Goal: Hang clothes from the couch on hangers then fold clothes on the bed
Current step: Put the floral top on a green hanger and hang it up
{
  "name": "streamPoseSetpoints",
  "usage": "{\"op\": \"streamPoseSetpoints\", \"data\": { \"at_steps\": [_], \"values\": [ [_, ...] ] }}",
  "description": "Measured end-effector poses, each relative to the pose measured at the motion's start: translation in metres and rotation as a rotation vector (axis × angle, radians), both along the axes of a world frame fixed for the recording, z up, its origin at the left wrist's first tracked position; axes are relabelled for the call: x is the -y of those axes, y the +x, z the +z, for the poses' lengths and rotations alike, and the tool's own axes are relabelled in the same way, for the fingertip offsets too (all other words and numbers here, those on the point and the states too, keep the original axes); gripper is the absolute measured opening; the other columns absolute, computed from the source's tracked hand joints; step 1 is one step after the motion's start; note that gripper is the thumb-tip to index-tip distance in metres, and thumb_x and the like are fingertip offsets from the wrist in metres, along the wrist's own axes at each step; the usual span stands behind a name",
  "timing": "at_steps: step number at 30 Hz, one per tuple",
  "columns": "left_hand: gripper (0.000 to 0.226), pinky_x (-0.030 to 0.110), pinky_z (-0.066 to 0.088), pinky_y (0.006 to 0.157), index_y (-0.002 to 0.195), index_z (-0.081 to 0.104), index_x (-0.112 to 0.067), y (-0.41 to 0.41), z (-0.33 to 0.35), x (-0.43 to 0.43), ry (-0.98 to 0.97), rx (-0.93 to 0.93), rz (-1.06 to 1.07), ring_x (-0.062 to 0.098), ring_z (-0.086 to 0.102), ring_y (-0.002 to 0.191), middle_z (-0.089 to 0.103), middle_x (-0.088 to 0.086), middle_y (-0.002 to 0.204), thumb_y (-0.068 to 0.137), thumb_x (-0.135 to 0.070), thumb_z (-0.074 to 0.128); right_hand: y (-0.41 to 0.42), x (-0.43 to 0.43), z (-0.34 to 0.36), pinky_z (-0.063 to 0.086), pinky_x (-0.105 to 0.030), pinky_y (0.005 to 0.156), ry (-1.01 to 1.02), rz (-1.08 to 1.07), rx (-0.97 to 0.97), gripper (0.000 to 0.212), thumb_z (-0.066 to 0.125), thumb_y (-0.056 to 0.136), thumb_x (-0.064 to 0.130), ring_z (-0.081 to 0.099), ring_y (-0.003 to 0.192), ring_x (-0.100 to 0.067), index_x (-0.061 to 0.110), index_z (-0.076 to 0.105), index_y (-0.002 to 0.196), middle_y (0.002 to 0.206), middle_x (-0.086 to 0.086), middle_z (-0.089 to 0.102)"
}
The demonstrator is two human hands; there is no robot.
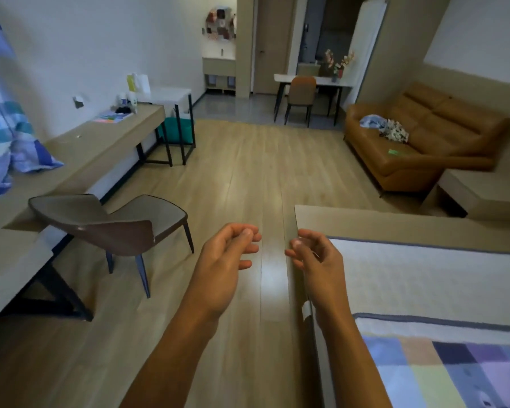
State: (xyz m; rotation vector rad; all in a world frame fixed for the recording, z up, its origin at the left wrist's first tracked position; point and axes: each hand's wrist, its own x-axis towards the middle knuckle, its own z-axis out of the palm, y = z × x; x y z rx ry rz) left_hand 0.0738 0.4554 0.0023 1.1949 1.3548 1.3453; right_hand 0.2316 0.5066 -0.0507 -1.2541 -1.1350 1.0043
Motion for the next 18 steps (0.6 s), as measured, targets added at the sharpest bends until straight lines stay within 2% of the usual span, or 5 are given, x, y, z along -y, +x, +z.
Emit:
{"op": "streamPoseSetpoints", "data": {
  "at_steps": [7,12,18],
  "values": [
    [0.027,0.037,0.056,0.094,0.113,0.067,-0.022,-0.007,-0.031,-0.175,-0.06,-0.038,-0.046,0.009,0.068,0.104,0.072,-0.008,0.11,0.105,-0.032,0.043,-0.008,-0.167,-0.025,0.058,-0.033,0.093,-0.025,-0.079,-0.022,0.017,0.064,0.098,0.027,0.071,0.096,-0.009,0.032,0.063,0.114,0.102,0.013,0.07],
    [0.028,0.036,0.057,0.093,0.113,0.066,-0.023,0.003,-0.037,-0.328,-0.074,-0.061,-0.063,0.006,0.068,0.102,0.072,-0.01,0.108,0.107,-0.032,0.041,-0.006,-0.316,-0.031,0.057,-0.04,0.096,-0.038,-0.054,-0.013,0.019,0.064,0.098,0.026,0.071,0.099,-0.013,0.029,0.063,0.117,0.104,0.01,0.069],
    [0.028,0.033,0.055,0.092,0.116,0.065,-0.023,0.002,-0.005,-0.495,-0.012,-0.058,-0.031,0.006,0.066,0.104,0.07,-0.01,0.111,0.107,-0.03,0.039,0.001,-0.496,0.004,0.057,-0.039,0.095,-0.01,-0.044,-0.017,0.018,0.062,0.099,0.024,0.072,0.092,-0.009,0.024,0.064,0.117,0.105,0.006,0.071]
  ]
}}
